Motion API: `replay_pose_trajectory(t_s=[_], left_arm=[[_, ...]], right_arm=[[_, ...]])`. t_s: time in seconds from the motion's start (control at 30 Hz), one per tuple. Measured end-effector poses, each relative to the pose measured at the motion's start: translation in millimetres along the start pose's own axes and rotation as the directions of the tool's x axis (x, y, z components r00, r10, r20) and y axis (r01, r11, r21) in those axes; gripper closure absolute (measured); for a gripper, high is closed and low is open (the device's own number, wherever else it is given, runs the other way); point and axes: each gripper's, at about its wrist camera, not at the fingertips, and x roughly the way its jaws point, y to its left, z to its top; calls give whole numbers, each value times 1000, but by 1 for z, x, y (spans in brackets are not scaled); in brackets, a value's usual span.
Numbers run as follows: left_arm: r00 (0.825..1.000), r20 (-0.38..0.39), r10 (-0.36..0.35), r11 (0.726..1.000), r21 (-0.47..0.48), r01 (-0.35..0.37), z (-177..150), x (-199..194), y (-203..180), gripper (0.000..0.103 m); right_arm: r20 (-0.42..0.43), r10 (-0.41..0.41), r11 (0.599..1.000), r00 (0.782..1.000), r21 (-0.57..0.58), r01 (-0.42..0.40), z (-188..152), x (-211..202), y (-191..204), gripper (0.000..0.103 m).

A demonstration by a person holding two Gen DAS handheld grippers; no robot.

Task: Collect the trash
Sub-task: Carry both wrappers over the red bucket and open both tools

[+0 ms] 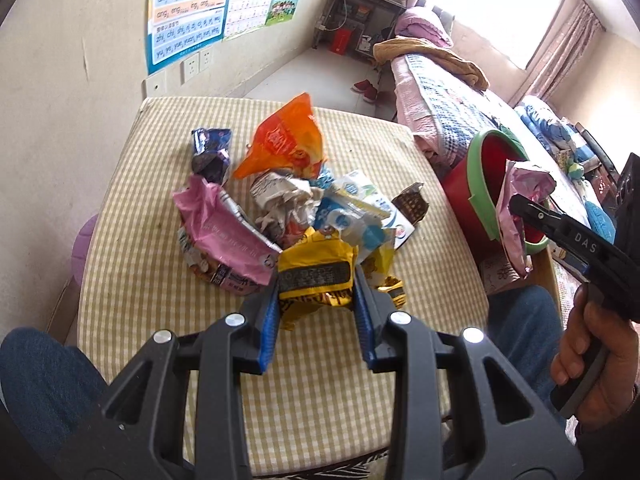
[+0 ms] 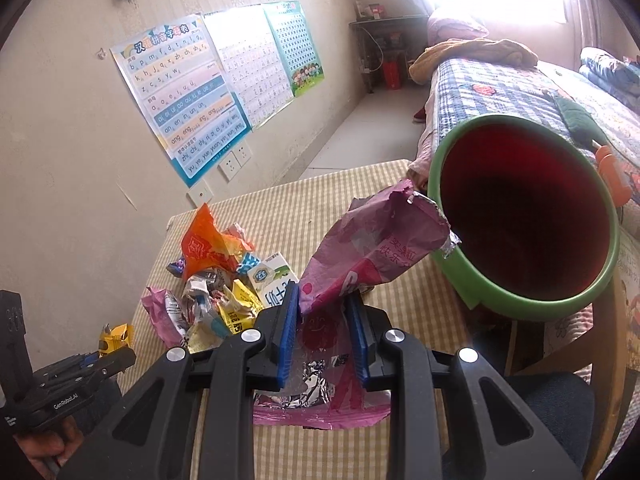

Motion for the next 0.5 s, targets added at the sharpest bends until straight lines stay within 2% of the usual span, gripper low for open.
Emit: replay_pose_trajectory(t_s=[0.3, 0.5], left_arm=[[997, 27, -78, 987, 145, 73, 43, 13, -71, 71], [986, 23, -166, 965, 209, 157, 72, 21, -125, 71]], right_arm=[[105, -75, 997, 992, 42, 71, 28, -32, -48, 79], [124, -112, 991, 986, 93, 101, 44, -48, -89, 79]])
